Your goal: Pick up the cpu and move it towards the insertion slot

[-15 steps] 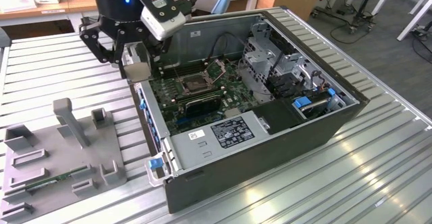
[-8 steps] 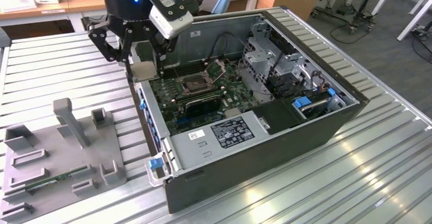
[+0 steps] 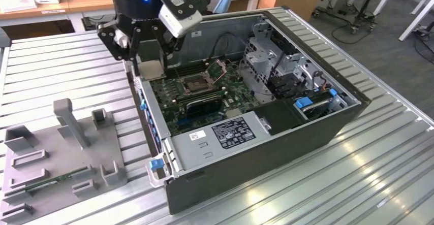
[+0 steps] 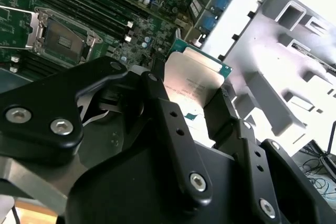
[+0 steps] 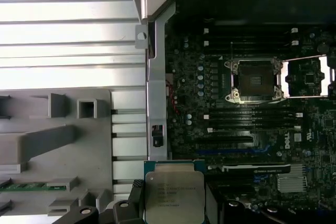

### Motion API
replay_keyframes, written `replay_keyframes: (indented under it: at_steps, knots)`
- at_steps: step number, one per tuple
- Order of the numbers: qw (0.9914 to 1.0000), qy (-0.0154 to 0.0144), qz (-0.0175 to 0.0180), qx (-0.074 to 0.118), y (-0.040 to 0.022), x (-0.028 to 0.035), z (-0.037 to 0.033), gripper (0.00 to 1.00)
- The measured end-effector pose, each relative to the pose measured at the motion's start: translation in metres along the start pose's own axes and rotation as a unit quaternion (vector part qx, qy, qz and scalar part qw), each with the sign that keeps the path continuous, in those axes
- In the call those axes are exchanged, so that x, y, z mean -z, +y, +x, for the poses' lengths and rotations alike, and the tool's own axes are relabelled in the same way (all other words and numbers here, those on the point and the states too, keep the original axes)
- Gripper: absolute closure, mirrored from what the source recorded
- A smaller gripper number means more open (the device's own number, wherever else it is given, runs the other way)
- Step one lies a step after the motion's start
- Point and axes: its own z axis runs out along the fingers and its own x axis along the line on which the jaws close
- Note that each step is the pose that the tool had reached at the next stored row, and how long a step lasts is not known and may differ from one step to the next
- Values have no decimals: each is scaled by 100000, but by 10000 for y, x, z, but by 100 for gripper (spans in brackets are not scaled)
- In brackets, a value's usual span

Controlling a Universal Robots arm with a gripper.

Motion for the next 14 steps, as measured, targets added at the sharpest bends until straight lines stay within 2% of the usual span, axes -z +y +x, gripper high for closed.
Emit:
replay_keyframes:
  at_steps: [14]
  knots:
    - [100000,0,0,1,10,-1,-231,45]
